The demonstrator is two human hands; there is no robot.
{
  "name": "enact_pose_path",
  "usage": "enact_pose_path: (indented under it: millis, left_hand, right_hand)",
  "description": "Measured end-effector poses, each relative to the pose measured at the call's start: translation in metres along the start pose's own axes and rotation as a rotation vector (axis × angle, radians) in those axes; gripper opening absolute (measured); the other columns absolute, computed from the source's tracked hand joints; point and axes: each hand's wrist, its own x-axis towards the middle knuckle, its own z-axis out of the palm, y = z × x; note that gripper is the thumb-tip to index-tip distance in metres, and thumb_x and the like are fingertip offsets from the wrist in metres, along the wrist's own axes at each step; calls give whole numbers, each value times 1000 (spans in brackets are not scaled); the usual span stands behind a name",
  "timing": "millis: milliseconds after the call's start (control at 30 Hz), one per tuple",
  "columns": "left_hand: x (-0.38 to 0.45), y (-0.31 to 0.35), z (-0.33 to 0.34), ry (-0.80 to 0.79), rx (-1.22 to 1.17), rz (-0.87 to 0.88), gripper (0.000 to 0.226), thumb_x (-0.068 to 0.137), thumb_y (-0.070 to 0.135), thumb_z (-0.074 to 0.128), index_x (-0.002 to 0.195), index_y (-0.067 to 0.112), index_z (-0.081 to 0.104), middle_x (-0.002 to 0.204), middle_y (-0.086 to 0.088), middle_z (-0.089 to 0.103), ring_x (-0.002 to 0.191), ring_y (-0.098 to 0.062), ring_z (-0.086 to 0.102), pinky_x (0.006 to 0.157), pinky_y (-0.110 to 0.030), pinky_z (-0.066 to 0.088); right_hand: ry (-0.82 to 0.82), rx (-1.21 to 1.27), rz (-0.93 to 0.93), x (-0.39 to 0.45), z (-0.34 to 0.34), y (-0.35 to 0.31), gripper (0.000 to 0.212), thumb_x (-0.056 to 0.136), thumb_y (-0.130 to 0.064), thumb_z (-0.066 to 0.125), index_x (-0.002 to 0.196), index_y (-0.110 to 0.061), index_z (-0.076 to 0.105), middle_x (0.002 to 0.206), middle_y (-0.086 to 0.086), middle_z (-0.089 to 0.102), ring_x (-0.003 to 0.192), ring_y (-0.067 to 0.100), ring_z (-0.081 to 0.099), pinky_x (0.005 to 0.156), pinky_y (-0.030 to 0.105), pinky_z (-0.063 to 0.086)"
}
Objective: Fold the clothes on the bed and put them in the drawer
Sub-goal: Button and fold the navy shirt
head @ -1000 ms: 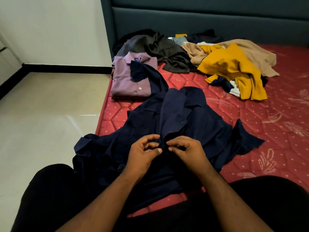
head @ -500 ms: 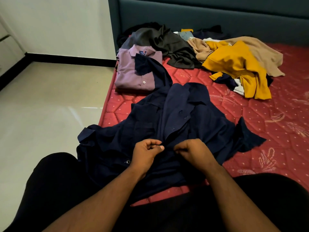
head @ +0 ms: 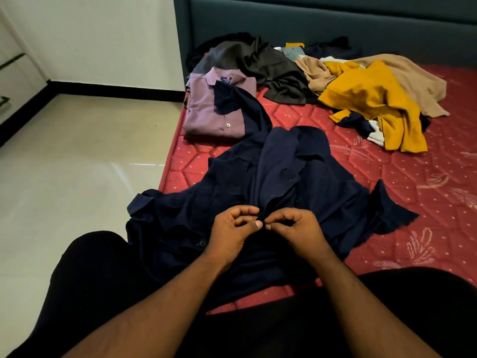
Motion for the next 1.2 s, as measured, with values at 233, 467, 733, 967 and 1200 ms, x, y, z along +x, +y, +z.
enact_pose_path:
  millis: [233, 467, 733, 967, 1200]
  left_hand:
    - [-4, -4, 1, 35, 401, 318, 52, 78, -4, 73, 120, 23, 58, 78, 3, 70, 74, -4, 67, 76, -13, 50]
    - [-5, -10, 2, 63, 447, 393, 65, 79, -1, 75, 124, 38, 49, 80, 5, 72, 76, -4, 69, 80, -14, 51]
    - [-8, -17, 6, 129, 652, 585, 45, 82, 13, 69, 114, 36, 47, 89, 4, 72, 86, -7, 67, 80, -28, 53]
    - [-6, -17, 5, 151, 639, 641, 31, 82, 19, 67, 104, 33, 51, 89, 4, 70, 86, -5, 67, 80, -27, 54]
    - [-1, -20, 3, 106, 462, 496, 40, 79, 1, 74, 97, 31, 54, 84, 4, 70, 80, -5, 67, 75, -19, 53]
  right_hand:
    - [-86, -169, -125, 0, 4, 7, 60, 78, 0, 75, 128, -30, 60, 78, -6, 65, 73, 6, 59, 76, 12, 47]
    - [5, -303, -200, 4, 1, 14, 22, 75, -5, 80, 96, -12, 77, 86, -10, 68, 84, 1, 64, 74, 8, 48]
    - [52, -289, -267, 4, 4, 14, 12, 73, -3, 81, 84, -6, 78, 78, 1, 73, 78, 4, 67, 68, 13, 53]
    - [19, -332, -324, 4, 3, 12, 11, 77, -7, 78, 88, -9, 78, 77, -12, 69, 74, 0, 65, 67, 13, 52]
    - [96, -411, -358, 4, 7, 11, 11, 77, -3, 77, 87, -7, 75, 81, 1, 73, 74, 14, 69, 69, 34, 58]
